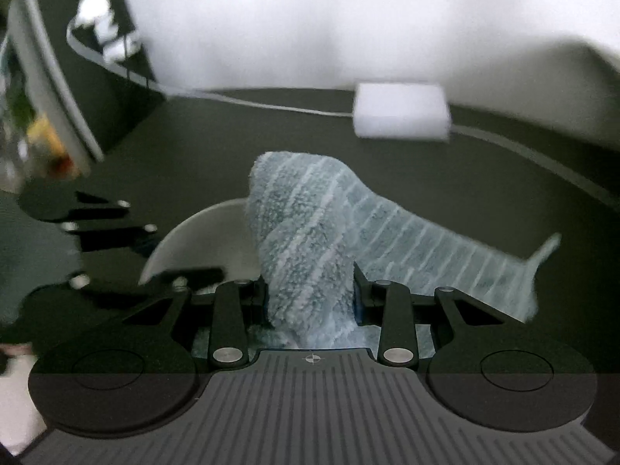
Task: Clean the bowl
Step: 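Sweep the towel around the bowl interior with the right gripper while the left holds the rim, then rub the towel along the bowl's inner wall with the right gripper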
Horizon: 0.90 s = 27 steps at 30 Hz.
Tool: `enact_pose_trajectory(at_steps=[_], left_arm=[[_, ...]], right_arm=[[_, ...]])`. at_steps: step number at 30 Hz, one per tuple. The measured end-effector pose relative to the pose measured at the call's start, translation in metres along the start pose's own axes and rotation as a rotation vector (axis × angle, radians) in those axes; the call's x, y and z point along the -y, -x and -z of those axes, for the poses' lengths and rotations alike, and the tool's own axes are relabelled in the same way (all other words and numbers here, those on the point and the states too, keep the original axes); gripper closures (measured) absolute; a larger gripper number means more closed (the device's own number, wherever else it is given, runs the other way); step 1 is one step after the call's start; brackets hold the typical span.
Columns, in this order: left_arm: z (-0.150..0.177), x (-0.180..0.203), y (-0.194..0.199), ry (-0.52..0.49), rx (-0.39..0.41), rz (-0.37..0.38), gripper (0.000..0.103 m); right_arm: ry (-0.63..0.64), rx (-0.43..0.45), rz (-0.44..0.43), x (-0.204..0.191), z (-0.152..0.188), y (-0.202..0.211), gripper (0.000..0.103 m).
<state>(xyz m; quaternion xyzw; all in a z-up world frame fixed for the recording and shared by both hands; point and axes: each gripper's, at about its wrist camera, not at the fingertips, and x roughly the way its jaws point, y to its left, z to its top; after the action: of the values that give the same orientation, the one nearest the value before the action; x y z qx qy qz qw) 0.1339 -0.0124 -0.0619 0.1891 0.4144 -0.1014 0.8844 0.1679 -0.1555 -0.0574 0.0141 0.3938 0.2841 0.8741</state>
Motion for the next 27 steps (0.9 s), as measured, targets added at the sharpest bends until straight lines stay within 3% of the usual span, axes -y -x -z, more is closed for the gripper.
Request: enact_pose_trajectory(at_steps=[3,8,13,17,23,27], left_arm=[[0.001,0.000,0.001,0.001,0.004,0.002,0.081],[0.004,-0.001,0.002,0.022,-0.001,-0.010,0.081],[0.009,-0.002,0.007,0.061,-0.009,-0.031,0.081],[0.011,-0.003,0.009,0.093,-0.010,-0.043,0.081],[0.012,-0.001,0.010,0.105,-0.008,-0.059,0.080],[0.008,-0.004,0.008,0.100,-0.033,-0.033,0.070]], right_arm=[[-0.086,0.054,-0.044,-0.001,0.020,0.029,0.066],[0.004,0.036,0.030,-0.018,0.005,0.022,0.066],[0.074,-0.021,0.037,-0.024,-0.027,-0.009,0.066],[0.040,-0.041,0.000,-0.017,-0.034,-0.026,0.066],[-0.111,0.021,-0.066,0.000,0.011,0.007,0.065],[-0.090,0.026,-0.067,-0.004,0.015,0.011,0.064]])
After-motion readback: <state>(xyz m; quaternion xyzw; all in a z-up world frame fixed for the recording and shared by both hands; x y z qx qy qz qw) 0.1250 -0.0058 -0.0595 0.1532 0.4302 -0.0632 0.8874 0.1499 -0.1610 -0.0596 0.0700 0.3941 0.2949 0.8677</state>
